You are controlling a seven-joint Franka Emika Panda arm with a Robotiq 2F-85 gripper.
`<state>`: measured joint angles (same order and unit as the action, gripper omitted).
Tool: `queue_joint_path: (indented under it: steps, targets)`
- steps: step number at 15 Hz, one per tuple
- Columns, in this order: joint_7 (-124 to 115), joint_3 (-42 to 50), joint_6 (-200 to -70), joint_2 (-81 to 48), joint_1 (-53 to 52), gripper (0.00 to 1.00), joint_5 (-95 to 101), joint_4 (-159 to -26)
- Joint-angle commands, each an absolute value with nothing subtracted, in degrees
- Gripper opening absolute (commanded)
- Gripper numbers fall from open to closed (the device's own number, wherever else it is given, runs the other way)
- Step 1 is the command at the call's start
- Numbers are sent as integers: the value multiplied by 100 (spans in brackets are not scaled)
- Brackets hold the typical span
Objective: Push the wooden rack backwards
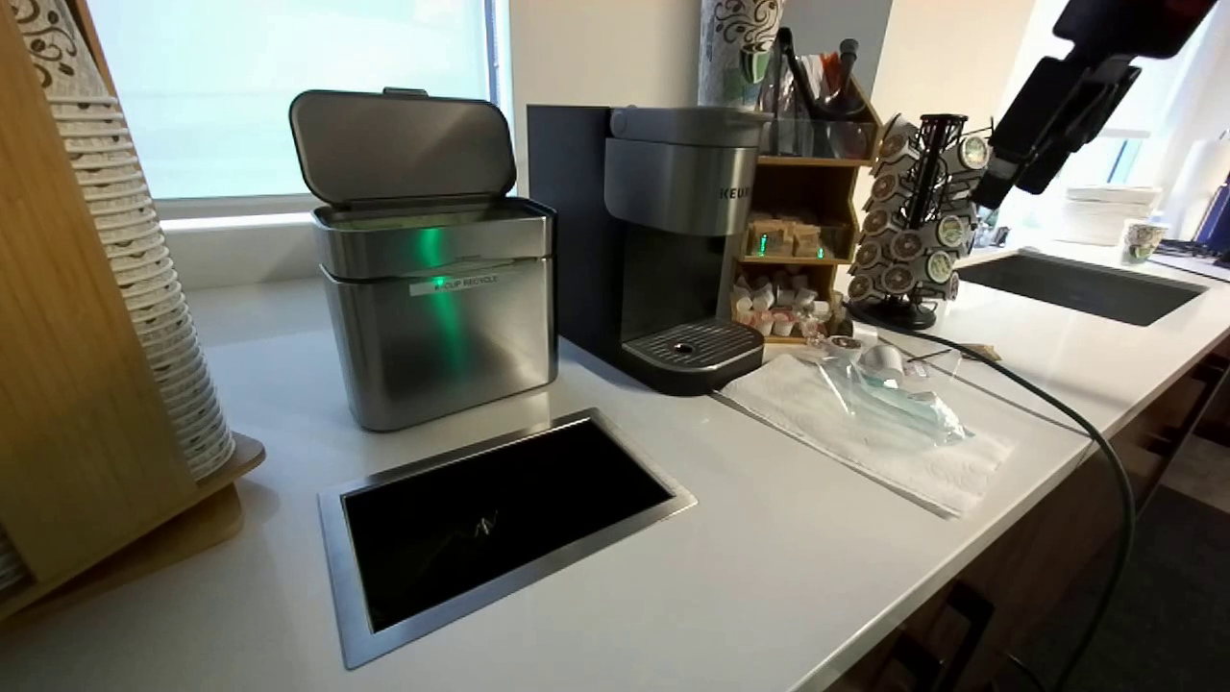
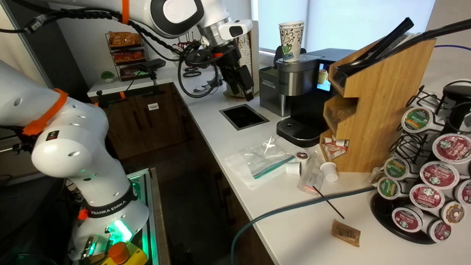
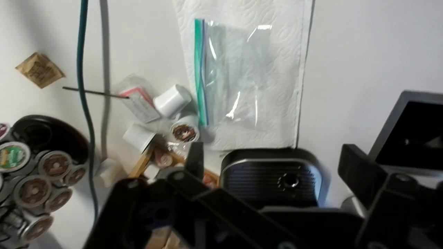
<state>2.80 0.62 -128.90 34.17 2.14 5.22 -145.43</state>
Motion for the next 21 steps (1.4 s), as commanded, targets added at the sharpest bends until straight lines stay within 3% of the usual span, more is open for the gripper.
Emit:
queue_joint_path:
  steps: [1, 4, 8, 15, 21]
  targets:
    - [-313, 45, -13661, 3270, 688, 100, 813, -14400]
    - [-895, -36, -14004, 3212, 1217, 100, 1045, -14241]
    - [-437, 129, -13866, 3279, 954, 100, 855, -14287]
    - [-879, 70, -15251, 2622, 1575, 100, 1243, -13513]
    - [-753, 217, -15287, 2542, 1506, 100, 1068, -13447]
